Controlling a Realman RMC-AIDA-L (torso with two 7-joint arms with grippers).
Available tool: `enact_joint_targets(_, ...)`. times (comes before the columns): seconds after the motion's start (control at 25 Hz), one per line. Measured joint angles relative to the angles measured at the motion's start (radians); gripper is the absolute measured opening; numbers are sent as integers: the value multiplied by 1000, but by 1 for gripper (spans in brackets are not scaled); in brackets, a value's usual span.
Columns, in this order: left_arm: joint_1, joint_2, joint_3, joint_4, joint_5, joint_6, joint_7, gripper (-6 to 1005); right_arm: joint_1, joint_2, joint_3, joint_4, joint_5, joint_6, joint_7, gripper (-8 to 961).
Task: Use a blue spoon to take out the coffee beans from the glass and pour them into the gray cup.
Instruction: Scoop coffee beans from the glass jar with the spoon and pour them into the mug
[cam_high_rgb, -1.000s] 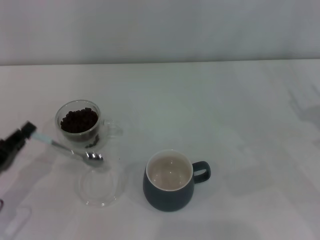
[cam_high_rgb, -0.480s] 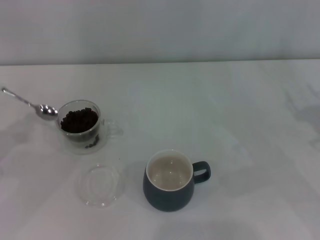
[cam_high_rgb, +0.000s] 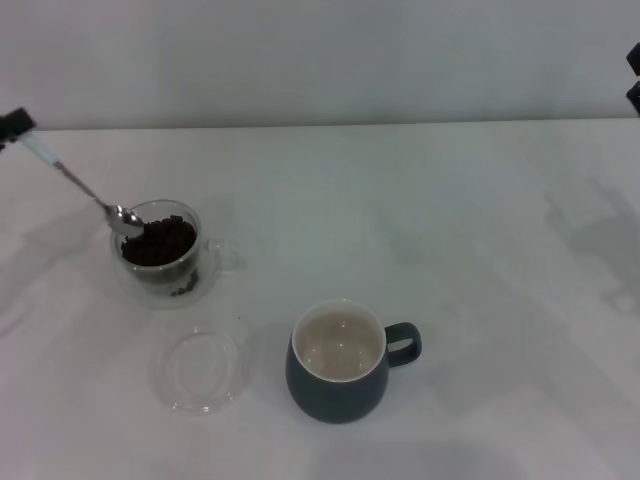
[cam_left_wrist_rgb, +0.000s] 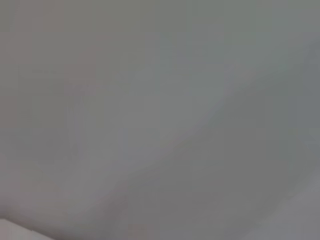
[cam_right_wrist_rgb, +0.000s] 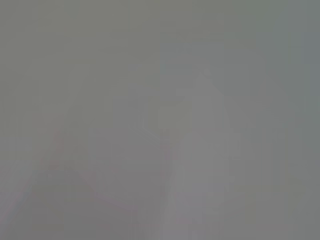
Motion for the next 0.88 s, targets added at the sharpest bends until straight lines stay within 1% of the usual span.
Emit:
enact_joint_targets(0.12, -46, 3, 0, 0, 66, -40, -26, 140, 0, 1, -18, 2, -1, -4, 0, 709)
enact_joint_targets(0.24, -75, -1, -1, 0, 92, -79, -43, 139, 2, 1, -40, 12, 0, -10, 0, 709)
enact_joint_targets(0.56, -137, -2, 1, 1, 177, -139, -79, 139, 10, 4, -51, 51, -1, -22, 2, 709)
enact_joint_targets(0.88, -148, -10, 1, 1, 222, -169, -86, 139, 10, 6, -51, 54, 1, -26, 31, 709)
